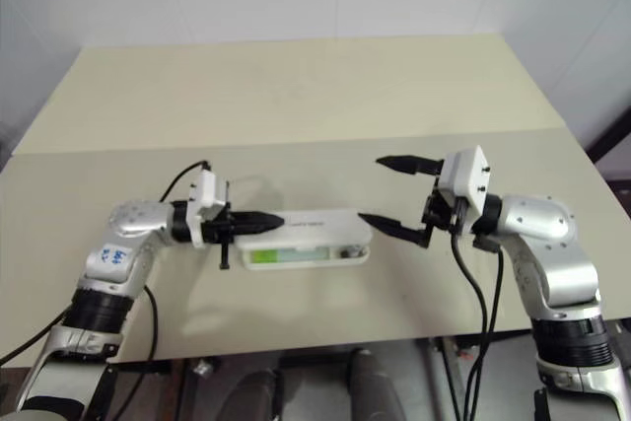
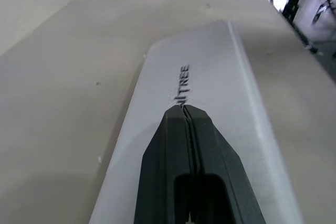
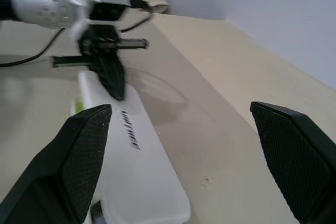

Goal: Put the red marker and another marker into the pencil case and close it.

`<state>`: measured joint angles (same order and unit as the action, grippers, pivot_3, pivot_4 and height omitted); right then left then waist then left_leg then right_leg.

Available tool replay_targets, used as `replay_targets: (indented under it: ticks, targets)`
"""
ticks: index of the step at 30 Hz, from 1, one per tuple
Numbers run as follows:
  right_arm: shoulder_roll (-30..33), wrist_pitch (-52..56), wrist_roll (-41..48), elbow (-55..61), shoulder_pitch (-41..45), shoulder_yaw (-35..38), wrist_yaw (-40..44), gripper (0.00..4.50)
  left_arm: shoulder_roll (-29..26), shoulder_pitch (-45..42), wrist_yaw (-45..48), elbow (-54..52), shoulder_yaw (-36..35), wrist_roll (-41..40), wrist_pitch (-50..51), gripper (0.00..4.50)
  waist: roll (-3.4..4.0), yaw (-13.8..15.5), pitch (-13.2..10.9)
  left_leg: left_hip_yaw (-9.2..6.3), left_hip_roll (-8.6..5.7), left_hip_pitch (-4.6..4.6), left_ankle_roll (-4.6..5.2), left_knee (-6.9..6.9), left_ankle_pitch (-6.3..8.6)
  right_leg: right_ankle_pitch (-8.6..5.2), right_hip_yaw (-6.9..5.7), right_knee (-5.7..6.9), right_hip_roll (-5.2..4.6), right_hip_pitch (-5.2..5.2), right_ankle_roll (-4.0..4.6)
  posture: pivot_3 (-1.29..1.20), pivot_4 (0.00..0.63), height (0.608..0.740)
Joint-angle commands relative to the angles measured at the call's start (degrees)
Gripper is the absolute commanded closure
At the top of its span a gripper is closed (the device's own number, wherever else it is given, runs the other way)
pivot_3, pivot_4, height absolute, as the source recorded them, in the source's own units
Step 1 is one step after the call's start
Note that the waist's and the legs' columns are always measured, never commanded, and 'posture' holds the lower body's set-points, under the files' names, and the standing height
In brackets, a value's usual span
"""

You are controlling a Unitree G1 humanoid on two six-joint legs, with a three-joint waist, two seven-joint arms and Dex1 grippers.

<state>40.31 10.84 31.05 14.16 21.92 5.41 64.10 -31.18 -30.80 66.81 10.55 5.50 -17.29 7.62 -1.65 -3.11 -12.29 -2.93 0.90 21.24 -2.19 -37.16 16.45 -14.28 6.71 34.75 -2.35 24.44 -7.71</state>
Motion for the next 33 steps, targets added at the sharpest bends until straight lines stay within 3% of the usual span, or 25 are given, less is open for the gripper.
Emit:
replay_targets:
  ticks: [1, 19, 30, 33]
  targets:
    - [1.4, 1.6, 2.6, 3.5, -0.4, 1.2, 1.2, 0.0, 1.0, -1.1, -0.2, 1.0, 1.9, 2.5, -2.4, 4.47, 0.0, 0.0, 0.0, 0.01, -0.01, 0.0, 0.0, -0.01, 0.0, 0.0, 0.01, 0.0, -0.01, 0.0, 0.0, 0.0, 0.15, 0.74]
    - [1.3, 4.5, 3.4, 5.5, -0.6, 0.6, -1.5, 0.0, 1.6, 0.3, -1.5, -2.1, 10.9, 10.7, 1.4, 4.47, 0.01, 0.4, 0.0, 0.0, -0.02, -0.07, 0.0, -0.07, 0.0, 0.01, 0.02, -0.05, 0.0, -0.12, -0.02, 0.0, 0.15, 0.74]
    - [0.0, 2.3, 1.0, 0.1, 2.2, -0.8, -0.4, 0.0, 0.8, -0.7, -2.5, -6.3, 0.9, 1.3, 6.0, 4.47, 0.01, -0.2, 0.0, 0.0, 0.0, -0.06, 0.01, -0.05, 0.0, 0.01, 0.02, -0.05, 0.01, -0.09, -0.01, 0.0, 0.15, 0.74]
    - [-0.3, 1.3, 0.1, -2.2, 3.5, -1.0, 0.4, 0.0, 0.6, -0.9, -4.8, -7.3, -6.3, -4.7, 9.4, 4.47, 0.0, -0.1, 0.0, 0.0, 0.01, 0.01, 0.01, -0.02, 0.0, 0.0, 0.01, -0.02, 0.01, 0.0, -0.01, 0.0, 0.15, 0.74]
